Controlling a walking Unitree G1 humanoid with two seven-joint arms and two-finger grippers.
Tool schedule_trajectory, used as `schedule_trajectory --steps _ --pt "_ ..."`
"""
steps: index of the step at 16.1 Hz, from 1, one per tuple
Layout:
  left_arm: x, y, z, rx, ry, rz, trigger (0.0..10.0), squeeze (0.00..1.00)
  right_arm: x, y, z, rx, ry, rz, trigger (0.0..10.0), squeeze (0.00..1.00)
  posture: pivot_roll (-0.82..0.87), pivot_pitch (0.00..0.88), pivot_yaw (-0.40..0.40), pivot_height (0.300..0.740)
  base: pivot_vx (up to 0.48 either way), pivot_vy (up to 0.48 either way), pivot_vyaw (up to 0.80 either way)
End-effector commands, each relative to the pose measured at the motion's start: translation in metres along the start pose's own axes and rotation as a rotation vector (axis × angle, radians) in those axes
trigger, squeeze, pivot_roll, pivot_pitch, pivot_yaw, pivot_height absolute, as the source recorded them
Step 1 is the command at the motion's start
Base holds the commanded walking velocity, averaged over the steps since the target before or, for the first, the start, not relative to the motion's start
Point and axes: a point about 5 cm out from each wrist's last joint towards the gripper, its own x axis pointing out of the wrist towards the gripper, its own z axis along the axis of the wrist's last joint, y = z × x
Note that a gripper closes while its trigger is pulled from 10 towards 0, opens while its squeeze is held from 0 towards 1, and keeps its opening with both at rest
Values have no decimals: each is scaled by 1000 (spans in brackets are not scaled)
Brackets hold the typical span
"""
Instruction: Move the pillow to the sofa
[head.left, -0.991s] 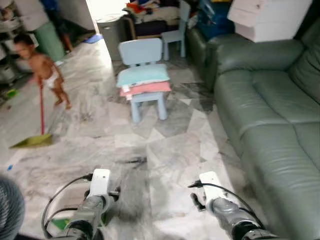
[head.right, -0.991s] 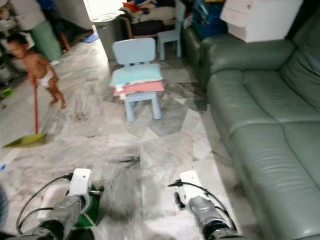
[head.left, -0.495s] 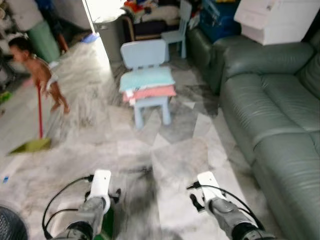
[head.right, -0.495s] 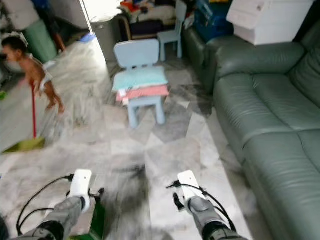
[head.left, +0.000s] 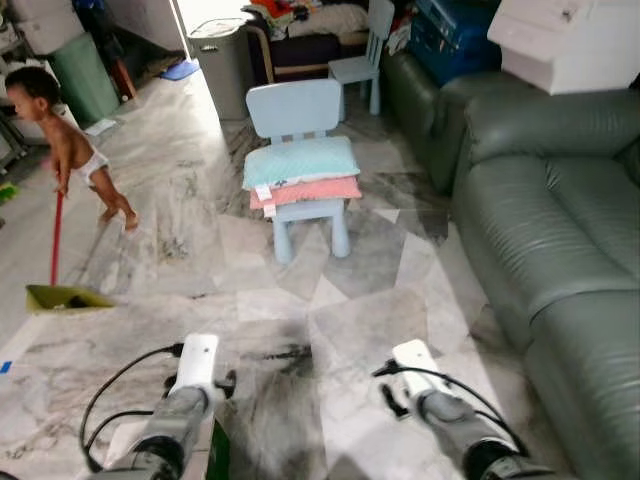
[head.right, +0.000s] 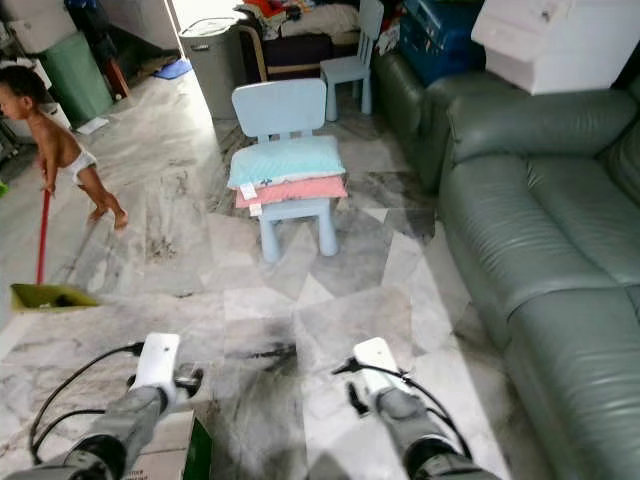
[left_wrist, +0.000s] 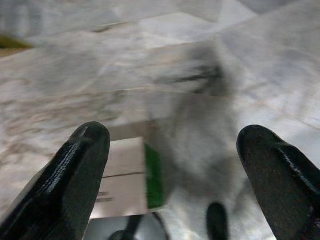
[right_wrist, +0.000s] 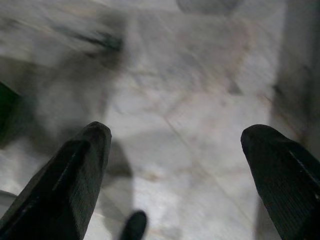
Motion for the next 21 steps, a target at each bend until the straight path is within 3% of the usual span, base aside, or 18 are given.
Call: schedule_trajectory --steps 1,7,21 --pt "-1 4 -6 -14 19 -1 10000 0 0 3 0 10 0 11 10000 0 26 0 71 740 0 0 0" --pt "-2 0 -10 -56 23 0 10000 0 0 1 1 2 -3 7 10000 0 20 0 71 740 141 0 0" --pt "-2 -1 -12 -56 26 -16 10000 0 0 2 1 0 1 7 10000 0 21 0 73 740 358 0 0"
